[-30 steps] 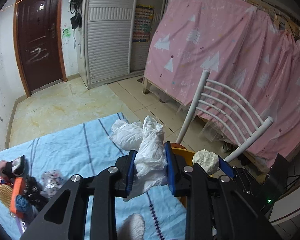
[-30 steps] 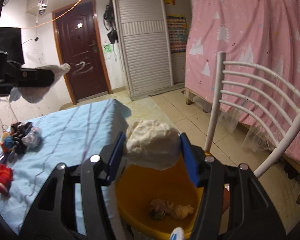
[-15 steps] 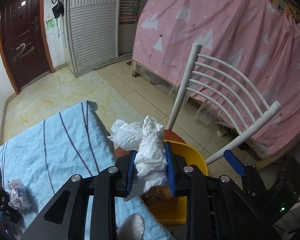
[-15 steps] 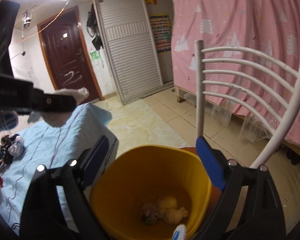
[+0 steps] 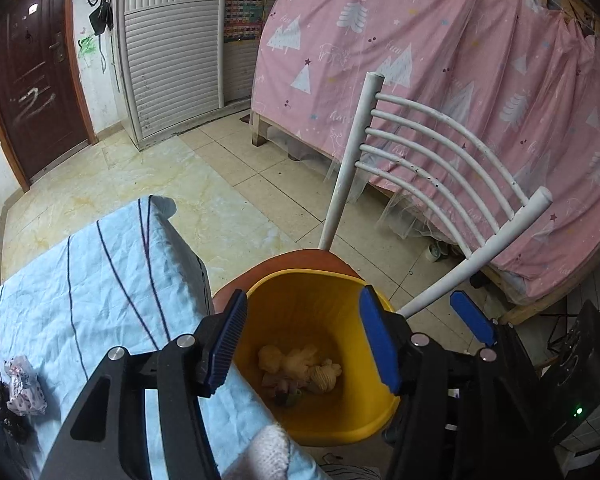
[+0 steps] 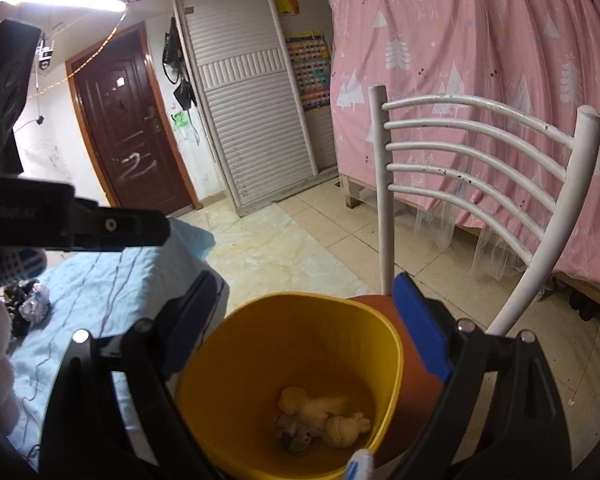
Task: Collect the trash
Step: 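Carry both items over the yellow bucket and open both tools to drop them, then grasp the red striped knit hat with the right tool while the left tool grasps the purple toothpaste box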
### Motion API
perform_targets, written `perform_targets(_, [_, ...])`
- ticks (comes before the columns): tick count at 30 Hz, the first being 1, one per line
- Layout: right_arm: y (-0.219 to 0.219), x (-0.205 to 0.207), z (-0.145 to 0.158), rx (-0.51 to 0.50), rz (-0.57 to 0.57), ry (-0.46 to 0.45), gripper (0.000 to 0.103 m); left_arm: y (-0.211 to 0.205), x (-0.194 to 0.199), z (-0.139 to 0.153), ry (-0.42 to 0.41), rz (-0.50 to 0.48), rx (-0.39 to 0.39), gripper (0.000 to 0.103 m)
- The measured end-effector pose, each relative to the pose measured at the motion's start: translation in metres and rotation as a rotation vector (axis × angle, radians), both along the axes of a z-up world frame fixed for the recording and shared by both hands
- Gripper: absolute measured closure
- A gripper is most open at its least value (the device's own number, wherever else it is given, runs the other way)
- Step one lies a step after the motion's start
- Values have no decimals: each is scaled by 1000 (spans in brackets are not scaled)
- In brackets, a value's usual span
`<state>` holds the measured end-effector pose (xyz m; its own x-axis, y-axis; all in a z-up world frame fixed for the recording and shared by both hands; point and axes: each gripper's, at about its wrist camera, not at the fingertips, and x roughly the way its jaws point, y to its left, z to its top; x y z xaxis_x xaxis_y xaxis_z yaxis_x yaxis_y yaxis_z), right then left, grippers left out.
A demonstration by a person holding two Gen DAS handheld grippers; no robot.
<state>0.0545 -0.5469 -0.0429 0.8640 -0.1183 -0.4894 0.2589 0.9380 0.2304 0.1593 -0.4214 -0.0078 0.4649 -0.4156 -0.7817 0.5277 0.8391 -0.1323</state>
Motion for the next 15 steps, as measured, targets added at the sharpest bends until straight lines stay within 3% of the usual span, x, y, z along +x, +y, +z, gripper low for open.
perform_targets(15, [31,-21,35,-14,53,-48,12,61,-45,32,-48,32,-38,53])
